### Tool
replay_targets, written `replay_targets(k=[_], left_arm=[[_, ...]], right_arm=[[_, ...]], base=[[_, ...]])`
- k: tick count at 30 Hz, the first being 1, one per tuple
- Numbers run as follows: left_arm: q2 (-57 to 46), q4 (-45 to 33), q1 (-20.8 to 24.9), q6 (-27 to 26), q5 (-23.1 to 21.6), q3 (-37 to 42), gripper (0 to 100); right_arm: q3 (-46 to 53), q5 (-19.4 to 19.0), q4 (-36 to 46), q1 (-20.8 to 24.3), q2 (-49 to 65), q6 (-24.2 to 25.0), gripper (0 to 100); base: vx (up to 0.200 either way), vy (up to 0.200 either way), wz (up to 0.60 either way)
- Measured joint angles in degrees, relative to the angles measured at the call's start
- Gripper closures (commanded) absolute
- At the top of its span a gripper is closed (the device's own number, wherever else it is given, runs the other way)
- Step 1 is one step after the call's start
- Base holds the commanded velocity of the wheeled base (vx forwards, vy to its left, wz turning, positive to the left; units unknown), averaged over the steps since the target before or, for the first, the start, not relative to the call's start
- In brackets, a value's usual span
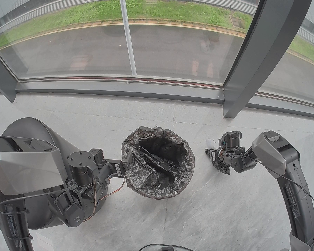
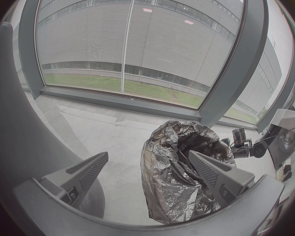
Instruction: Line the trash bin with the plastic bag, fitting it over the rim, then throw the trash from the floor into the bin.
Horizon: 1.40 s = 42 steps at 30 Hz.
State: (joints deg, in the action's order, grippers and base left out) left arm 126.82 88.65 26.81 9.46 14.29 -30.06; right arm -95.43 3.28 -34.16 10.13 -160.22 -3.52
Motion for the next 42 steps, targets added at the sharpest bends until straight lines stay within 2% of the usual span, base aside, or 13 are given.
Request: replay_targets(k=[8, 16, 21, 27, 32, 42], left_arm=[[-0.27, 0.00, 0.00, 0.04, 0.02, 0.24, 0], [-1.38, -0.05, 0.04, 0.01, 0.00, 0.66, 0], [-2.07, -0.46, 0.21, 0.01, 0.00, 0.88, 0], [-2.69, -0.73, 0.41, 0.00, 0.02, 1.18, 0], [-3.56, -0.74, 0.69, -0.05, 0.02, 1.79, 0], [-4.68, -0.79, 0.94, -0.10, 0.02, 2.15, 0]], right_arm=[[4.41, 0.17, 2.85, -0.62, 7.28, 2.49, 100], [14.09, 0.71, 3.43, -0.88, 19.37, 3.47, 100], [20.89, 1.83, 3.47, 0.59, 27.67, 3.19, 100], [28.48, 3.29, 3.56, 6.16, 37.86, 2.93, 100], [32.87, 6.00, 3.56, 13.00, 44.53, 3.12, 100], [32.12, 9.65, 3.51, 25.37, 49.08, 2.88, 100]], base=[[0.000, 0.000, 0.00], [0.000, 0.000, 0.00], [0.000, 0.000, 0.00], [0.000, 0.000, 0.00], [0.000, 0.000, 0.00], [0.000, 0.000, 0.00]])
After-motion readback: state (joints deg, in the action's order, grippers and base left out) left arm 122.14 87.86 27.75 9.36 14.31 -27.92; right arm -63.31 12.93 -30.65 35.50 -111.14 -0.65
